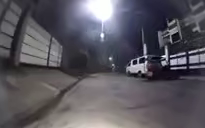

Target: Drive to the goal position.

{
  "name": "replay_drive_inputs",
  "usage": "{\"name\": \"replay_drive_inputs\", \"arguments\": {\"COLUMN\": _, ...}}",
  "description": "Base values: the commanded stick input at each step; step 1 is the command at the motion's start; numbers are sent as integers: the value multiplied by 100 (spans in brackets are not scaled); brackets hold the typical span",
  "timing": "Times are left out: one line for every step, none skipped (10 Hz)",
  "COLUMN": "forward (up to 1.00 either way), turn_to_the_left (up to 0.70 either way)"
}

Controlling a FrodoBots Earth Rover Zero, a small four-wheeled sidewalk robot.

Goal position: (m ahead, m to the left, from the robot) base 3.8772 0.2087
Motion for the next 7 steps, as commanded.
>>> {"name": "replay_drive_inputs", "arguments": {"forward": 70, "turn_to_the_left": 0}}
{"name": "replay_drive_inputs", "arguments": {"forward": 70, "turn_to_the_left": 0}}
{"name": "replay_drive_inputs", "arguments": {"forward": 70, "turn_to_the_left": 0}}
{"name": "replay_drive_inputs", "arguments": {"forward": 70, "turn_to_the_left": 0}}
{"name": "replay_drive_inputs", "arguments": {"forward": 70, "turn_to_the_left": 0}}
{"name": "replay_drive_inputs", "arguments": {"forward": 70, "turn_to_the_left": 0}}
{"name": "replay_drive_inputs", "arguments": {"forward": 70, "turn_to_the_left": 0}}
